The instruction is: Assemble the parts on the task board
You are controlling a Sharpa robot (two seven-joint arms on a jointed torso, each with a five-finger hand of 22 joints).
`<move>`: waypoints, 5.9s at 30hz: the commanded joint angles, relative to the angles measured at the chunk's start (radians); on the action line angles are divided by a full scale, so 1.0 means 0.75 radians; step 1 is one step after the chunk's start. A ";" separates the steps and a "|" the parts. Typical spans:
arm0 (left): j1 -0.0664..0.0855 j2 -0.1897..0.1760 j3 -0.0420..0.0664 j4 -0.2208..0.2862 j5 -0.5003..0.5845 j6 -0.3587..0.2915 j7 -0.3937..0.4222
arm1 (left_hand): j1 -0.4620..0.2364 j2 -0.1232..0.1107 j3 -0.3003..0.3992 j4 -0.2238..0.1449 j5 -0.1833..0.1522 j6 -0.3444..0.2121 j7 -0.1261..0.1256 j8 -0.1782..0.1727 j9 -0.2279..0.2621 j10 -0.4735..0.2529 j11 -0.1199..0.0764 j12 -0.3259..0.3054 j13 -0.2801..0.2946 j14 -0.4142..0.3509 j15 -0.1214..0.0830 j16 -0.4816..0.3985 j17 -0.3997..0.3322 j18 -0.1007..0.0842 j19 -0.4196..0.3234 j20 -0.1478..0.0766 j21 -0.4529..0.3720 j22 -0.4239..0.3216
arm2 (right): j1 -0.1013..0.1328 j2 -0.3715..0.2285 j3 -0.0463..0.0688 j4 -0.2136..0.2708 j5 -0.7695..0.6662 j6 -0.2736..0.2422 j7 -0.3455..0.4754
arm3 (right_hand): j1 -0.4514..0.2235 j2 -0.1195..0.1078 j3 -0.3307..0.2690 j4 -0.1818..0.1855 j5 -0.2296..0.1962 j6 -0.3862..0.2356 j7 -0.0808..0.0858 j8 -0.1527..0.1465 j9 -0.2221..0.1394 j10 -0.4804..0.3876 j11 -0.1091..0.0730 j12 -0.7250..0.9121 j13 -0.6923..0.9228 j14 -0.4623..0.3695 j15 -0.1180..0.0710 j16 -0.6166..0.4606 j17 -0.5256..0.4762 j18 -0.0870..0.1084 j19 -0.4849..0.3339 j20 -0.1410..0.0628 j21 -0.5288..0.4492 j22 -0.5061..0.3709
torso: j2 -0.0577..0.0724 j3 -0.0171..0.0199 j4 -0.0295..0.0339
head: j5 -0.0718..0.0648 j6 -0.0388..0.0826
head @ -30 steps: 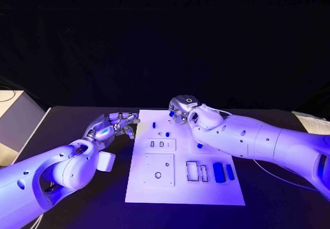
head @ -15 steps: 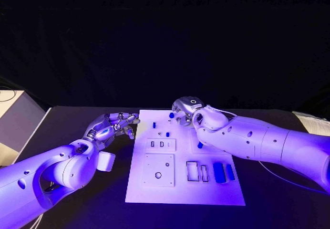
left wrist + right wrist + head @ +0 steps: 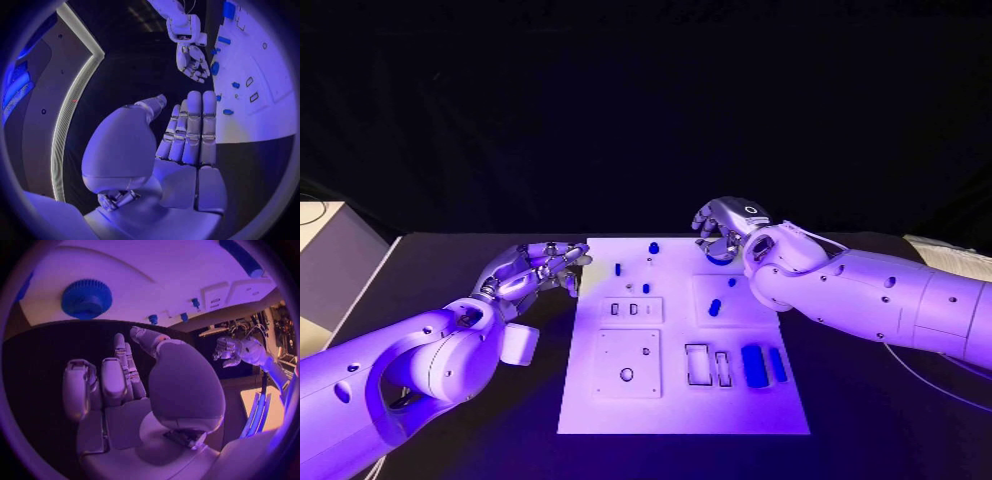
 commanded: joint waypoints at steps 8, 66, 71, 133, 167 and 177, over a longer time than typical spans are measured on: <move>-0.005 0.003 0.001 -0.016 -0.005 0.032 0.014 | -0.009 0.008 0.008 -0.001 0.001 -0.005 0.007 -0.006 0.001 -0.003 0.001 -0.006 -0.001 -0.007 -0.001 0.008 0.001 0.019 -0.008 -0.001 0.005 0.002 | 0.005 -0.091 0.010 0.034 0.292 0.073 0.086 | 0.055 0.037 -0.334 0.057 0.029 -0.024 0.001 -0.035 -0.006 0.232 -0.013 1.718 1.736 0.060 -0.010 0.207 0.381 -0.056 0.091 -0.006 0.150 0.244 | -0.007 0.0104 -0.0162 | -0.014 -0.004; -0.011 0.016 0.001 -0.027 -0.005 0.042 0.011 | -0.008 0.009 0.012 -0.005 0.001 -0.006 0.007 -0.006 0.002 -0.005 0.001 -0.005 -0.001 -0.009 -0.001 0.009 0.000 0.019 -0.012 0.000 0.011 0.005 | -0.001 -0.004 0.010 -0.128 0.207 0.369 -0.031 | 0.144 0.094 -0.485 0.226 0.129 0.020 0.014 -0.014 -0.007 0.353 0.005 1.916 1.955 0.109 0.011 0.332 0.711 -0.082 0.144 0.021 0.233 0.350 | -0.005 0.0050 -0.0132 | -0.006 -0.033; -0.011 0.015 0.001 -0.027 -0.005 0.041 0.011 | -0.008 0.009 0.012 -0.005 0.001 -0.006 0.007 -0.006 0.002 -0.005 0.001 -0.005 -0.001 -0.009 -0.001 0.009 0.000 0.019 -0.012 0.000 0.011 0.005 | -0.002 -0.004 0.010 -0.131 0.210 0.370 -0.024 | 0.163 0.107 -0.455 0.234 0.144 0.047 0.001 -0.004 -0.006 0.353 -0.006 1.916 1.955 0.109 -0.001 0.332 0.712 -0.082 0.144 0.011 0.233 0.350 | -0.005 0.0053 -0.0140 | -0.005 -0.034; -0.011 0.034 0.001 -0.024 -0.006 0.053 0.011 | -0.010 0.010 0.015 -0.007 0.001 -0.007 0.008 -0.007 0.002 -0.007 0.001 -0.004 -0.001 -0.011 0.000 0.012 -0.001 0.019 -0.017 0.001 0.018 0.009 | 0.002 0.229 -0.023 0.036 -0.294 0.189 -0.068 | 0.155 0.076 -0.306 0.238 0.084 0.105 -0.027 0.024 -0.005 0.353 -0.032 1.916 1.955 0.114 -0.037 0.337 0.736 -0.082 0.144 -0.024 0.233 0.350 | -0.005 0.0052 -0.0137 | 0.004 -0.042; -0.011 0.030 0.001 -0.027 -0.008 0.058 0.008 | -0.011 0.011 0.018 -0.010 0.001 -0.007 0.008 -0.007 0.003 -0.007 0.001 -0.004 -0.001 -0.013 0.000 0.013 -0.002 0.020 -0.021 0.001 0.022 0.011 | -0.007 0.272 -0.033 -0.040 -0.324 0.246 -0.102 | 0.155 0.065 -0.307 0.236 0.081 0.104 -0.027 0.023 -0.005 0.353 -0.032 1.916 1.955 0.111 -0.037 0.333 0.724 -0.082 0.144 -0.025 0.233 0.350 | -0.005 0.0058 -0.0139 | 0.014 -0.035; -0.011 0.033 0.001 -0.030 -0.008 0.059 0.007 | -0.011 0.011 0.018 -0.010 0.001 -0.007 0.008 -0.007 0.003 -0.007 0.001 -0.004 -0.001 -0.013 0.000 0.013 -0.002 0.020 -0.021 0.001 0.022 0.011 | -0.009 0.278 -0.034 -0.054 -0.324 0.232 -0.106 | 0.155 0.068 -0.302 0.237 0.087 0.101 -0.026 0.021 -0.007 0.353 -0.032 1.916 1.955 0.111 -0.037 0.333 0.723 -0.082 0.144 -0.025 0.233 0.350 | -0.005 0.0057 -0.0147 | 0.023 -0.028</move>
